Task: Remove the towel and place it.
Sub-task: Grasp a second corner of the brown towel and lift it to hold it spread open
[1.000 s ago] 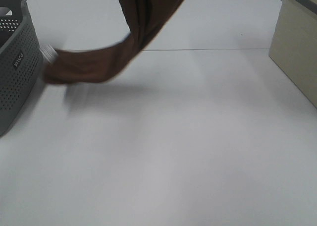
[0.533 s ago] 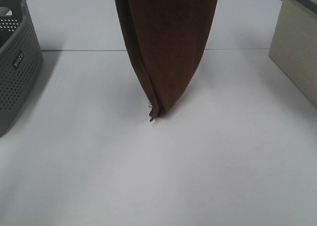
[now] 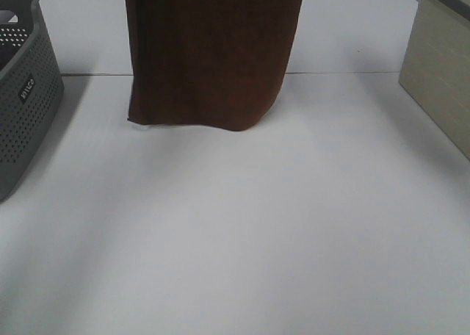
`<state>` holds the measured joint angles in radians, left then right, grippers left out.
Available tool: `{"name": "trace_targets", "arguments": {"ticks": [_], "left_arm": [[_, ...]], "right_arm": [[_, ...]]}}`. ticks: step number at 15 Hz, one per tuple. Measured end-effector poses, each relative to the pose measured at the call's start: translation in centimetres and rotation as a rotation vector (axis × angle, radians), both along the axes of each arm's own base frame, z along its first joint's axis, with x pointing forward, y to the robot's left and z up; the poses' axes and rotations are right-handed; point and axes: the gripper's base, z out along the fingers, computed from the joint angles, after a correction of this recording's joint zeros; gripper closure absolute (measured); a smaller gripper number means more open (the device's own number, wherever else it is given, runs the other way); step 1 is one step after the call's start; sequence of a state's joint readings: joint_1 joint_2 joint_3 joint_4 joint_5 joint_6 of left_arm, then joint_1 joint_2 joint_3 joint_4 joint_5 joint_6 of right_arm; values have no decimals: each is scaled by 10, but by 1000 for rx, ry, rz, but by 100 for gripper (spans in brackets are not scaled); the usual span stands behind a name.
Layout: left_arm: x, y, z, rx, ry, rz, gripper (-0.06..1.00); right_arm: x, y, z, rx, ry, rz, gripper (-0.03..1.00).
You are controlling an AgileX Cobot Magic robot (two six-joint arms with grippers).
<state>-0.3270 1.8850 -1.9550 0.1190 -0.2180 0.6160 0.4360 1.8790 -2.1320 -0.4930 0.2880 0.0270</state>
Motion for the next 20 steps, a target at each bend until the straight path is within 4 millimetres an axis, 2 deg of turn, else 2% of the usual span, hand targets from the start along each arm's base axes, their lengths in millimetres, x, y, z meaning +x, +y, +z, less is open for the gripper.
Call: {"name": "trace_targets", "arguments": {"ticks": [3, 6, 8, 13, 15, 17, 20], "left_arm": [[16, 3, -14, -50, -82, -6, 94], [34, 14, -30, -81, -105, 6, 94], [54, 20, -40, -125, -108, 5, 94], [89, 15, -46, -186, -192, -25, 94], [95, 13, -41, -225, -242, -41, 94], [99, 13, -42, -222, -255, -38, 94], [102, 12, -46, -212, -221, -28, 94]], "right_arm": [[16, -1, -2, 27, -25, -14, 96], [32, 5, -18, 23, -14, -7, 96], [42, 6, -26, 31, -28, 1, 96], [64, -9, -24, 111, -117, -1, 96], [68, -13, -19, 160, -164, 15, 96], [73, -18, -23, 199, -161, 18, 96], [74, -18, -24, 203, -154, 18, 96]]}}
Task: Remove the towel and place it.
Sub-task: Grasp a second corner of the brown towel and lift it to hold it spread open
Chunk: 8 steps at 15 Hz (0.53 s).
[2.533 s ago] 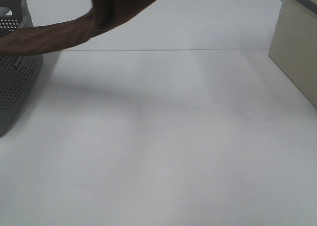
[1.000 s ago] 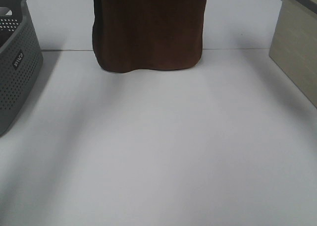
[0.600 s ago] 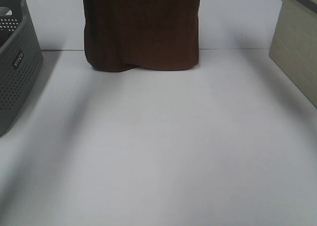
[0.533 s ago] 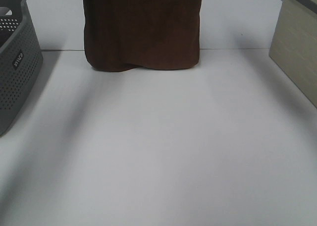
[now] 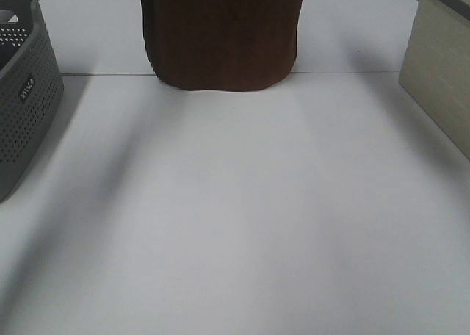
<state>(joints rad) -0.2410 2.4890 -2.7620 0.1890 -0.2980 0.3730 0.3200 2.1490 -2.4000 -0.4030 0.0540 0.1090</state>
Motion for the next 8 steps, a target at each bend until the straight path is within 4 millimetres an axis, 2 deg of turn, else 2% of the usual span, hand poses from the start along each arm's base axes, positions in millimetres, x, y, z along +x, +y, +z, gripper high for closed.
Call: {"name": "trace_targets", "arguments": {"ticks": [2, 4, 6, 8], "left_arm": [[2, 0, -3, 6, 37, 7, 94], [8, -2, -13, 20, 174, 18, 94], [13, -11, -32, 27, 411, 22, 94], [10, -22, -56, 73, 726, 40, 94]], "right_arm": [[0, 0, -2, 5, 20, -4, 96], [2, -2, -8, 10, 92, -23, 96], [3, -5, -21, 28, 246, -54, 96], [-3, -7, -36, 49, 471, -69, 96]]}}
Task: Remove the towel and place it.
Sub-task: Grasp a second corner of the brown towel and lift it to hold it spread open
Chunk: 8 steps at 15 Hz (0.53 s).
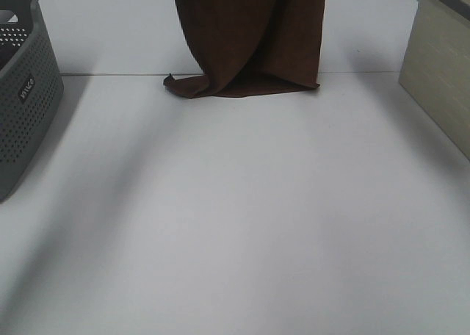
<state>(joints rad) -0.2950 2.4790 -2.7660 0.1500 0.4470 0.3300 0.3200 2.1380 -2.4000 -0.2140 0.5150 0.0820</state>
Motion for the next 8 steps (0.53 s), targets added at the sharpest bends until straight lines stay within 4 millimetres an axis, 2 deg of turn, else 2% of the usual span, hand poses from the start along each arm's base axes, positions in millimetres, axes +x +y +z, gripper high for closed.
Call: {"name": "trace_targets", "arguments": {"ticks": [2, 3, 4, 5, 8], "left_arm": [[-16, -1, -6, 59, 259, 24, 94], [-33, 4, 0, 86, 414, 41, 94], [-33, 4, 0, 86, 414, 41, 94], [-59, 10, 19, 83, 545, 41, 94], [-79, 13, 44, -12, 577, 32, 94]], "right_arm": [[-15, 1, -10, 9, 236, 45, 96], [-30, 0, -8, 4, 355, 81, 96], [-30, 0, -8, 4, 355, 81, 96], [-51, -3, 3, -5, 447, 109, 96], [-75, -7, 15, -27, 543, 152, 96]]}}
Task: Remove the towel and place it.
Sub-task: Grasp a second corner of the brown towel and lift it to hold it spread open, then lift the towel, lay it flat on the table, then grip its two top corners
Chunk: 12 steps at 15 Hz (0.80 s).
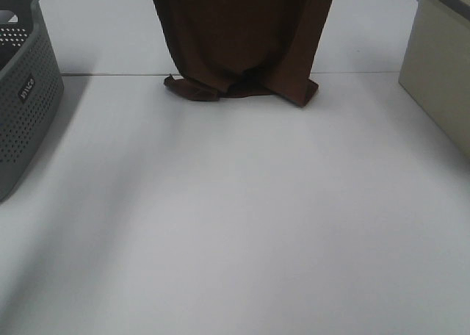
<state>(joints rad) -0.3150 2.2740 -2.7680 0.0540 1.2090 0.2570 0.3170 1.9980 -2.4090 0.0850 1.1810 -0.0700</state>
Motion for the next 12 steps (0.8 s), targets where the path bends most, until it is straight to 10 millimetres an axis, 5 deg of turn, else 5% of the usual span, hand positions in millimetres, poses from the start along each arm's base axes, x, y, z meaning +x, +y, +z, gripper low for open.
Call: {"name": "trace_targets", "arguments": {"ticks": [5, 6, 12], "left_arm": [[-29, 8, 17, -41, 74, 31, 94], [-59, 16, 20, -27, 152, 23, 94], [-152, 35, 2, 8, 321, -65, 94]], "right_arm": [[-20, -2, 5, 4, 47, 46, 96], [-47, -6, 8, 11, 89, 81, 96], [-122, -23, -1, 0, 188, 146, 96]]}}
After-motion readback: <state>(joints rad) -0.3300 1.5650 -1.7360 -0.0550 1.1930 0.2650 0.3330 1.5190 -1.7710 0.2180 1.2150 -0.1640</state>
